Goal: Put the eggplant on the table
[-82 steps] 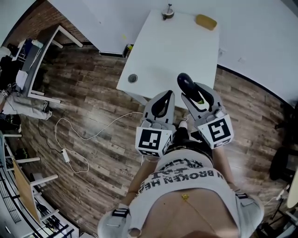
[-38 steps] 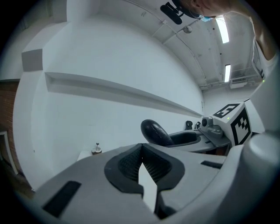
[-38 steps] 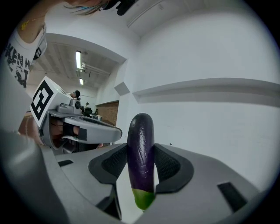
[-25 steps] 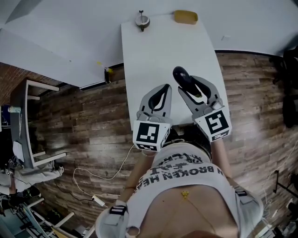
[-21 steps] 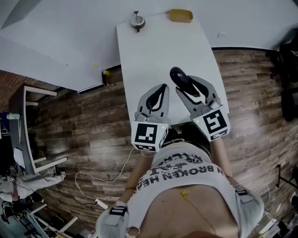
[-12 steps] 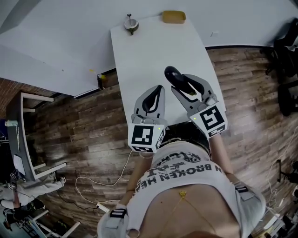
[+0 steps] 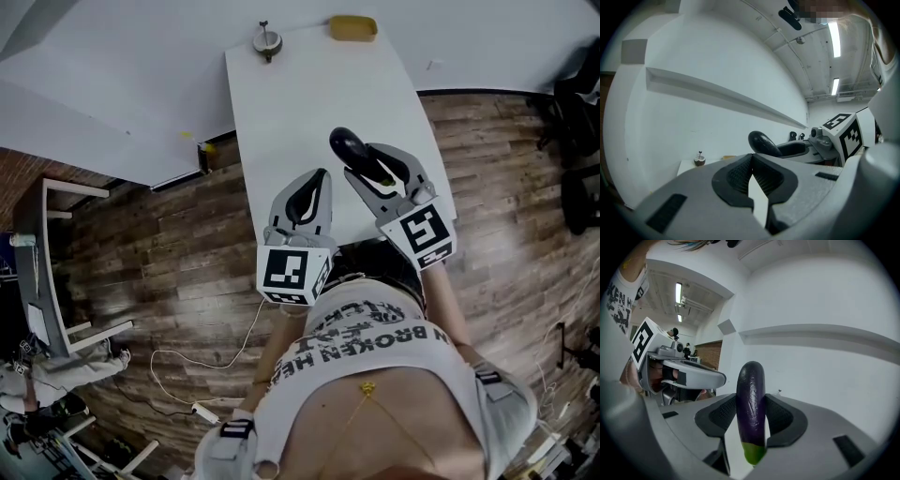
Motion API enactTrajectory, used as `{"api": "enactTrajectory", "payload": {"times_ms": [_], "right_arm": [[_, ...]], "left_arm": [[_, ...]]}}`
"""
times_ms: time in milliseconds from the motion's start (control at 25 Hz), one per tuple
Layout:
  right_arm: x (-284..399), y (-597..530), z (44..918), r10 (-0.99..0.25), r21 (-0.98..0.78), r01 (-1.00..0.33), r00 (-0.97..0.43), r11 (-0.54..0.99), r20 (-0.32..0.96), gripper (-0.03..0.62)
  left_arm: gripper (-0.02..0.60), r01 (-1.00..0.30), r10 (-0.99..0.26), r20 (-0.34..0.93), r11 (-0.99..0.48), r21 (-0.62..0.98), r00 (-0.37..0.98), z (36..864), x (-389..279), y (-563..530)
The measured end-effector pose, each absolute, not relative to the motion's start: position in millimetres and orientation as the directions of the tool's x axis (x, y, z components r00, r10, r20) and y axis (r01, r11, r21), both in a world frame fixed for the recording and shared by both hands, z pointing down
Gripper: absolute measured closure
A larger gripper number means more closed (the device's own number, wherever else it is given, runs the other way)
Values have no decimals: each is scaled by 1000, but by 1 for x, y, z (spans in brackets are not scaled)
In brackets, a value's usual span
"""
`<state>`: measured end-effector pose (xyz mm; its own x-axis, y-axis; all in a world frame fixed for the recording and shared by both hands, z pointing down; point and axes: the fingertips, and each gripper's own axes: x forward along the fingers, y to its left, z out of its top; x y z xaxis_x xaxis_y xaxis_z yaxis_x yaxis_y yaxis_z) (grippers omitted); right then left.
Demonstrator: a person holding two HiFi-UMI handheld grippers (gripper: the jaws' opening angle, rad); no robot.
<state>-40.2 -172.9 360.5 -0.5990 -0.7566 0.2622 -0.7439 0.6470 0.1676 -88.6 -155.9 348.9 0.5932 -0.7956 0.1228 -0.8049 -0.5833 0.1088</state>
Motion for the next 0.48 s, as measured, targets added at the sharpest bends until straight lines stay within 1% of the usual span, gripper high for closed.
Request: {"api": "enactTrajectory", "payload": {"times_ms": [480], "right_arm": [[-43,-173,375,-746,187,-731,-594,657,300,402]], "left_arm": [[575,-815,-805,132,-569,106,579,353,-97,-153]]}}
